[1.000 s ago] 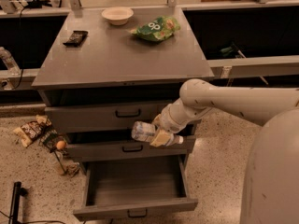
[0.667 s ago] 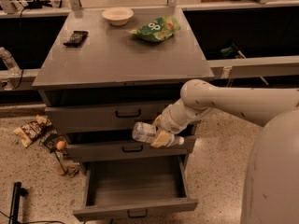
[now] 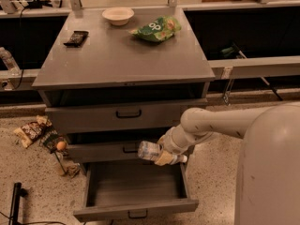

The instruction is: Place blue plastic bottle into bottom drawer

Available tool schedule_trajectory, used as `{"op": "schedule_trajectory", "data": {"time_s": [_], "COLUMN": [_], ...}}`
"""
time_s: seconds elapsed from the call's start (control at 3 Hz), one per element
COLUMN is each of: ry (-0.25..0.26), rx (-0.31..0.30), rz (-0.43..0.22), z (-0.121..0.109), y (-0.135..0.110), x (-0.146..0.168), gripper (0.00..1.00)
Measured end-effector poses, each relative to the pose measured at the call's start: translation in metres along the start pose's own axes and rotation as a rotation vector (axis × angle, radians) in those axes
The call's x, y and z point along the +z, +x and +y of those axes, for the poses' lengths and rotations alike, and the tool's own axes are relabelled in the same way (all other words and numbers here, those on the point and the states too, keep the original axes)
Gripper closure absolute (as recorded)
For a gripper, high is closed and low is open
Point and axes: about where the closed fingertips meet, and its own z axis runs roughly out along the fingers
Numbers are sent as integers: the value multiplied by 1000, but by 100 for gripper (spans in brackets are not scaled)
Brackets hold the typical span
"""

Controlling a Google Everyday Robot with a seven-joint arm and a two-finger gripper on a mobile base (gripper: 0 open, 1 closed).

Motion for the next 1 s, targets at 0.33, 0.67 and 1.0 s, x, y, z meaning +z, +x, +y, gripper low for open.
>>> {"op": "schedule_trajectory", "data": {"time_s": [0.33, 0.67, 1.0], "ry": [11, -10, -10], "rx": [-74, -113, -113], "rz": [53, 82, 82], "z": [19, 31, 31], "y": [27, 59, 59], "x": [40, 86, 86], "gripper": [100, 100, 100]}}
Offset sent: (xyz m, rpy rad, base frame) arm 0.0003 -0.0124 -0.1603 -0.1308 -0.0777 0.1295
